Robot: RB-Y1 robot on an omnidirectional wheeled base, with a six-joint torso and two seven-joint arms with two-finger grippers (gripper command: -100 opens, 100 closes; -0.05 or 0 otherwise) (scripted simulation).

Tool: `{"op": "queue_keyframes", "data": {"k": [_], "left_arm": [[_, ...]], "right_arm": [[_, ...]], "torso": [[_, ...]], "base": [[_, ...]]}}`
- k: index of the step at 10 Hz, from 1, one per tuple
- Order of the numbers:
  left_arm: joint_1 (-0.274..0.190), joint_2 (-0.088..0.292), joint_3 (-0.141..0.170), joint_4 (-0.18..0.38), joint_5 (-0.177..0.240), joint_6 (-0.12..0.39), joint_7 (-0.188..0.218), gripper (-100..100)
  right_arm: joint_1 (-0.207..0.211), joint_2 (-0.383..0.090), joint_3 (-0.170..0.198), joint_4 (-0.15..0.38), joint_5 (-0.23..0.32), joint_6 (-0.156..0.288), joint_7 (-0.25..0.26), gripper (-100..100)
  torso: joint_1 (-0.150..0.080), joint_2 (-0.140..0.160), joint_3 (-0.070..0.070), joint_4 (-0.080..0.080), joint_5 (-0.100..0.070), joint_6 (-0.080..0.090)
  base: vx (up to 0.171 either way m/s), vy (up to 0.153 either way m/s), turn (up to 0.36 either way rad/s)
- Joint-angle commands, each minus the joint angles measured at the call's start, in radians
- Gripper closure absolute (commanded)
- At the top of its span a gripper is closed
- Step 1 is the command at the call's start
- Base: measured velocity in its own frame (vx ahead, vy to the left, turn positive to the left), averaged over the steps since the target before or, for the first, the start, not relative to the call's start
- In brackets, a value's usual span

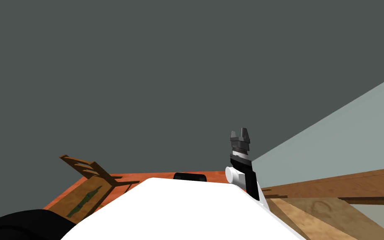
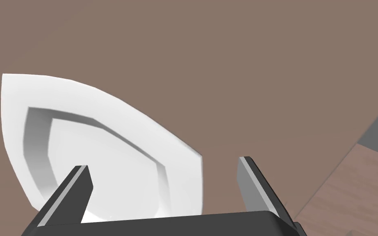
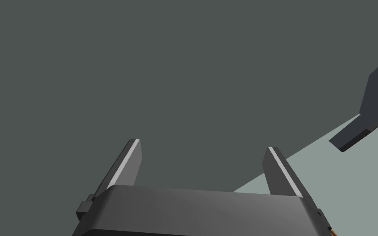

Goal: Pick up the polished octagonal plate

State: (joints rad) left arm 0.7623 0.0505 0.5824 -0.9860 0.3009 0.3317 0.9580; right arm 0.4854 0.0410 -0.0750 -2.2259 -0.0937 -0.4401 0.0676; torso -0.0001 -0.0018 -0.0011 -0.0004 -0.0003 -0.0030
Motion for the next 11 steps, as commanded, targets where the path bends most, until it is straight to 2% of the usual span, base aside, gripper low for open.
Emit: {"op": "queue_keyframes", "data": {"k": [1, 5, 6, 7, 11], "left_arm": [[0.0, 0.0, 0.0, 0.0, 0.0, 0.0, 0.0, 100], [0.0, 0.0, 0.001, -0.001, 0.0, -0.001, 0.001, 100], [0.0, 0.0, 0.001, -0.001, 0.001, -0.001, 0.001, 0], [0.03, 0.005, -0.008, -0.039, 0.016, 0.026, 0.013, 100], [0.085, 0.008, -0.019, -0.117, 0.038, 0.077, 0.037, 100]], "right_arm": [[0.0, 0.0, 0.0, 0.0, 0.0, 0.0, 0.0, 0], [0.0, 0.0, 0.0, 0.0, 0.0, 0.0, 0.0, 0], [0.0, 0.0, 0.0, 0.0, 0.0, 0.0, 0.0, 0], [0.0, 0.0, 0.0, 0.0, 0.0, 0.0, 0.0, 0], [0.0, 0.0, 0.0, 0.0, 0.0, 0.0, 0.0, 0]], "torso": [[0.0, 0.0, 0.0, 0.0, 0.0, 0.0], [0.0, 0.0, 0.0, 0.0, 0.001, 0.0], [0.0, 0.0, 0.0, 0.0, 0.001, 0.0], [0.0, 0.0, 0.0, 0.0, 0.001, 0.0], [-0.004, -0.001, -0.001, 0.0, 0.0, 0.001]], "base": [[0.0, 0.0, 0.0], [0.0, 0.0, 0.0], [0.0, 0.0, 0.0], [0.006, -0.05, -0.122], [0.004, -0.055, -0.076]]}}
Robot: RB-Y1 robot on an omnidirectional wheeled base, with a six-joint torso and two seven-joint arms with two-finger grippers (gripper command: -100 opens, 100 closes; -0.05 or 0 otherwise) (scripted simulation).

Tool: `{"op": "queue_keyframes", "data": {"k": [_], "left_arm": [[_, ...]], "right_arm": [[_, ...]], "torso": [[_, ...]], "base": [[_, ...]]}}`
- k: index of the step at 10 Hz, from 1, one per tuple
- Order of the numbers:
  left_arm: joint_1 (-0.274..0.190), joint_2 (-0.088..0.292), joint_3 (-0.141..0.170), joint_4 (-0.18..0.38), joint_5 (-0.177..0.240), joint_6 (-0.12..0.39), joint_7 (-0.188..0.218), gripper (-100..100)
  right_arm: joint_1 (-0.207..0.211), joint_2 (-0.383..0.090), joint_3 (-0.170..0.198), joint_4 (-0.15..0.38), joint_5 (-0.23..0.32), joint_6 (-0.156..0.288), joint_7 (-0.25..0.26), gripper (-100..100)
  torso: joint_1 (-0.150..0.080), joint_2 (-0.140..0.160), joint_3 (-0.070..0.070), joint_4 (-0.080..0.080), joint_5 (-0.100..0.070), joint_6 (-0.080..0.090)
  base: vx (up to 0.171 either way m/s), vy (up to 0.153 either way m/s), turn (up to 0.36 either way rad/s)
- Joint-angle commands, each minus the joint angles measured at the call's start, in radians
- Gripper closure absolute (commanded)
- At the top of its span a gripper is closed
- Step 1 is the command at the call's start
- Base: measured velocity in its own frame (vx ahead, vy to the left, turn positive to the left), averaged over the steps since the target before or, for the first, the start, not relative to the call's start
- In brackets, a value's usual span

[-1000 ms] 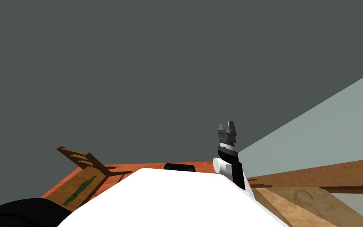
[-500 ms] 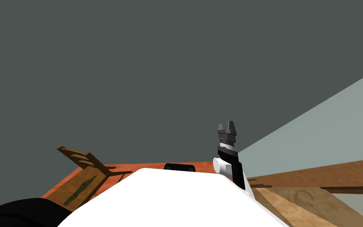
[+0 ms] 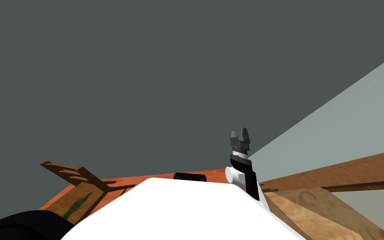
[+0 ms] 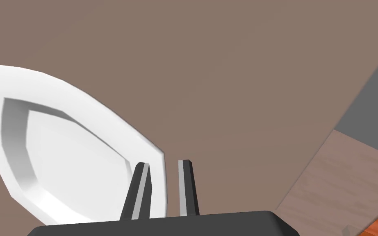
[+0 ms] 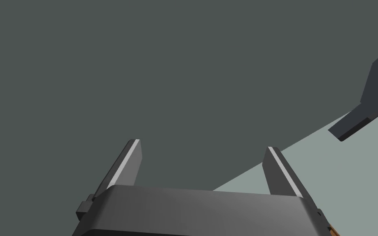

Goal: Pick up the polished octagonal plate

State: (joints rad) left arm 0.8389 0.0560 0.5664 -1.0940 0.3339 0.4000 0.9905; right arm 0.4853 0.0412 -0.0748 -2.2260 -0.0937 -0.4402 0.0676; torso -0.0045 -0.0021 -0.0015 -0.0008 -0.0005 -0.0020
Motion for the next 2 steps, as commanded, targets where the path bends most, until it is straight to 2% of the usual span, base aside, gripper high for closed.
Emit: {"op": "queue_keyframes", "data": {"k": [1, 2], "left_arm": [[0.0, 0.0, 0.0, 0.0, 0.0, 0.0, 0.0, 100], [0.002, 0.0, 0.0, -0.004, 0.0, 0.005, 0.002, 0]], "right_arm": [[0.0, 0.0, 0.0, 0.0, 0.0, 0.0, 0.0, 0], [0.0, 0.0, 0.0, 0.0, 0.0, 0.0, 0.0, 0]], "torso": [[0.0, 0.0, 0.0, 0.0, 0.0, 0.0], [0.002, 0.0, 0.0, 0.0, 0.001, 0.0]], "base": [[-0.003, -0.022, -0.012], [0.0, 0.0, 0.0]]}}
